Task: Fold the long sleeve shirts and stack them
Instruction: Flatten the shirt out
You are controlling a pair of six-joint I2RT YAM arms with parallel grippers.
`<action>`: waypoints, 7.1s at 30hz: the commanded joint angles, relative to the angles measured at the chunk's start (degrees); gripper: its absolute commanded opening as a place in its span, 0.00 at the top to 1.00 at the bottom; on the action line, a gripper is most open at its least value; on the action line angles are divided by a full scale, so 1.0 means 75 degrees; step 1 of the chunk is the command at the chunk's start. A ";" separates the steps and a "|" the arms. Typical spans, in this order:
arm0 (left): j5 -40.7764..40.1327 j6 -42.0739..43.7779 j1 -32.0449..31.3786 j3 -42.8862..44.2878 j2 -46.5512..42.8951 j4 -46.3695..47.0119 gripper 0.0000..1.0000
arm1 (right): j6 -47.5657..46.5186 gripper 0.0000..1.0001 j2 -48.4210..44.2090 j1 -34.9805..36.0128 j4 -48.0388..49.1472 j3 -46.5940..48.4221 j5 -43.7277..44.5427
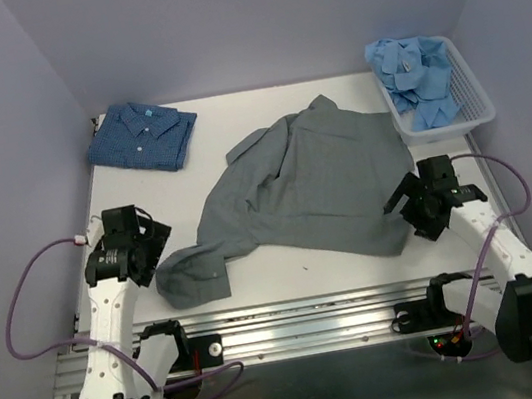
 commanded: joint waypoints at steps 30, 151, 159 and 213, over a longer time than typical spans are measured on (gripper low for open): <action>0.3494 0.5199 -0.3170 1.1522 1.1823 0.3693 0.01 | -0.2917 0.00 0.5331 0.1763 0.4989 0.3839 0.1198; -0.0257 0.2341 -0.2502 0.3593 0.3507 0.2441 0.01 | -0.6142 0.00 0.5882 0.5136 0.4856 0.5597 -0.5209; 0.0199 0.2257 -0.2502 0.2055 0.1735 0.1679 0.01 | -0.4735 0.00 0.7756 0.5384 0.4966 0.6592 -0.4518; -0.0478 0.0991 -0.3568 0.0973 0.4960 0.1234 1.00 | -0.2086 0.00 0.1946 0.1411 0.2658 0.3372 0.1759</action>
